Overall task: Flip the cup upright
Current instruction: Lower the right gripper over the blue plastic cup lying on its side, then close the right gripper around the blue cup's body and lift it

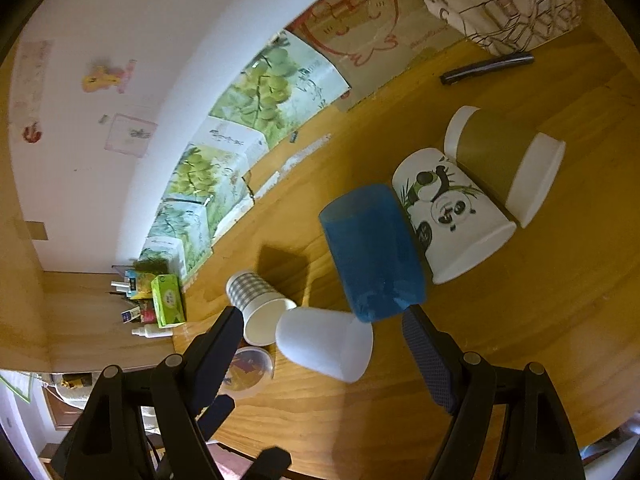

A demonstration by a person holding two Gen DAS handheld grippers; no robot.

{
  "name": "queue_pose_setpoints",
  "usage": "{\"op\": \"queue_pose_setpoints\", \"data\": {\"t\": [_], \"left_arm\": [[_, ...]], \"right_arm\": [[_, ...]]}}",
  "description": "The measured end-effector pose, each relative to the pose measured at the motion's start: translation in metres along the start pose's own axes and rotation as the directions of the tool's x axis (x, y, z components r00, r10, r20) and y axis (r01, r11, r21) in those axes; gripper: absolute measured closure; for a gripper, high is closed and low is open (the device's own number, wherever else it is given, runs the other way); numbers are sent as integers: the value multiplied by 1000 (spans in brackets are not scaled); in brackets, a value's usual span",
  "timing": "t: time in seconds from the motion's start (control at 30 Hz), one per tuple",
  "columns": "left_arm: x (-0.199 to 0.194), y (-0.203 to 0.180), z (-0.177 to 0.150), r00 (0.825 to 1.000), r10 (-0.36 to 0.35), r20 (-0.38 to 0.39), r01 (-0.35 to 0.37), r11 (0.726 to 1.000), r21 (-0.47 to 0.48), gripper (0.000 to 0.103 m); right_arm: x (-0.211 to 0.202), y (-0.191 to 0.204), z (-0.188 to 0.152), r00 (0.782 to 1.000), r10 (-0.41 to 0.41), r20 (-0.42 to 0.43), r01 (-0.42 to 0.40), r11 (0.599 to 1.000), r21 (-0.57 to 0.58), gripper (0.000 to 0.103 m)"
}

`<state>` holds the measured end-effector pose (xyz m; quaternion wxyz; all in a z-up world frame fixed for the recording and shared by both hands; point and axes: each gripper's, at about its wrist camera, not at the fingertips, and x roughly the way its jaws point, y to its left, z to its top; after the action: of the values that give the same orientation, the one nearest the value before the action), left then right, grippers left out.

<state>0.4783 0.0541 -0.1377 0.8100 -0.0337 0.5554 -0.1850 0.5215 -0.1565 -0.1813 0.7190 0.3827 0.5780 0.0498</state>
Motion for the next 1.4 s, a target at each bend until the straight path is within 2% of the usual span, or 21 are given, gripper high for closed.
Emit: {"op": "queue_pose_setpoints", "data": {"t": [0.27, 0.53, 0.77, 1.4], "left_arm": [[14, -1, 3, 1000, -4, 25, 3, 1000, 25, 1], [25, 4, 7, 1000, 11, 9, -11, 999, -44, 1], [25, 4, 6, 1000, 26, 3, -26, 998, -51, 1], [16, 6, -3, 998, 62, 31, -59, 994, -92, 1]], "right_arm": [[28, -5, 22, 997, -42, -63, 41, 999, -15, 21], [48, -5, 33, 991, -102, -88, 98, 994, -44, 21], [62, -3, 36, 983, -143, -117, 134, 988, -77, 21], [91, 10, 37, 938, -313, -148, 280, 938, -206, 21]]}}
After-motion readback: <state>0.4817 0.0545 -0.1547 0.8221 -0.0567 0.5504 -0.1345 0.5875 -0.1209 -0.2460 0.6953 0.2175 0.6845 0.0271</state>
